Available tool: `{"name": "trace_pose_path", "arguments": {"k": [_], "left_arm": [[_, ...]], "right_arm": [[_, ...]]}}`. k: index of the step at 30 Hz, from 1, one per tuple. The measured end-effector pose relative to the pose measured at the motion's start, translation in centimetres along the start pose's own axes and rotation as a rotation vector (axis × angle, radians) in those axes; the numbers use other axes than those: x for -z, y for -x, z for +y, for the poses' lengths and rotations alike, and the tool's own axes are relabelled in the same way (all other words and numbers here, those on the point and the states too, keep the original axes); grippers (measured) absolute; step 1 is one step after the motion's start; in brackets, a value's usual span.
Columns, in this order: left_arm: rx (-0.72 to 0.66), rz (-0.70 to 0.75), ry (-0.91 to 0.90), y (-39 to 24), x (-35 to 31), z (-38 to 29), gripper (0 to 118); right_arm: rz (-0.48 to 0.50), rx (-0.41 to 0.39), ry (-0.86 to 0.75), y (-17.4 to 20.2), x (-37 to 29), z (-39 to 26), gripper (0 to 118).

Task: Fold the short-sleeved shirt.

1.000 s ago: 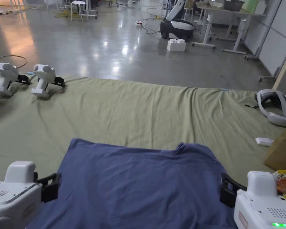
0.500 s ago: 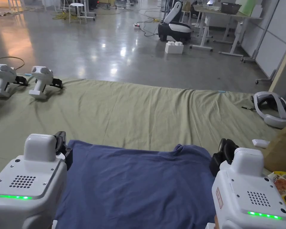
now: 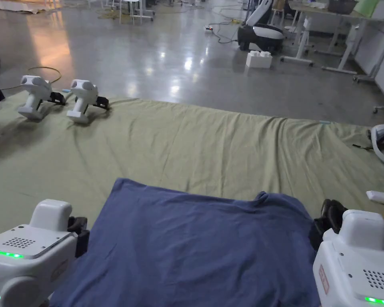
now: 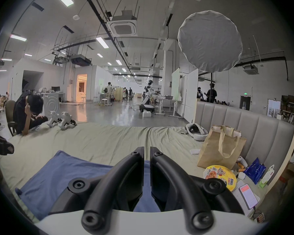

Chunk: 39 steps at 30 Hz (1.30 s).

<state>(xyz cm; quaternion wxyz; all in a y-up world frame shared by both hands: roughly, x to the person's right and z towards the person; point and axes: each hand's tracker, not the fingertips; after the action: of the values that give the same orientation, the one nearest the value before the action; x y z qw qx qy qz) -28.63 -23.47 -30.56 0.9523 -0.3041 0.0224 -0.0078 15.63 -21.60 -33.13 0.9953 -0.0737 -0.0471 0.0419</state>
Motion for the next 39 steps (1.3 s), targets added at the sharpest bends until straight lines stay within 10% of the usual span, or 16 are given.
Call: {"name": "trace_pose_path", "arguments": {"k": [9, 16, 26, 31, 33, 39], "left_arm": [[-0.126, 0.010, 0.310, 5.5, 1.7, -6.6, 3], [-0.202, -0.010, 0.476, 6.9, 4.6, -9.6, 67], [-0.144, 0.052, 0.553, 5.2, 6.9, -10.8, 65], [-0.096, -0.004, 0.551, 4.5, 6.5, -9.9, 12], [-0.063, 0.006, 0.544, 3.8, 6.3, -9.8, 9], [-0.055, 0.016, 0.536, 3.8, 6.3, -10.1, 9]], "right_arm": [[0.019, -0.005, 0.106, -0.1, 0.6, -2.3, 9], [0.022, -0.005, 0.161, -0.3, 0.9, -3.5, 9], [0.023, -0.004, 0.265, -1.5, 0.9, -5.3, 9], [0.053, -0.031, 0.395, -3.0, 0.8, -6.0, 9], [0.073, -0.048, 0.472, -4.1, 0.9, -6.3, 10], [0.068, -0.008, 0.708, -7.8, 0.1, -8.7, 60]]}}
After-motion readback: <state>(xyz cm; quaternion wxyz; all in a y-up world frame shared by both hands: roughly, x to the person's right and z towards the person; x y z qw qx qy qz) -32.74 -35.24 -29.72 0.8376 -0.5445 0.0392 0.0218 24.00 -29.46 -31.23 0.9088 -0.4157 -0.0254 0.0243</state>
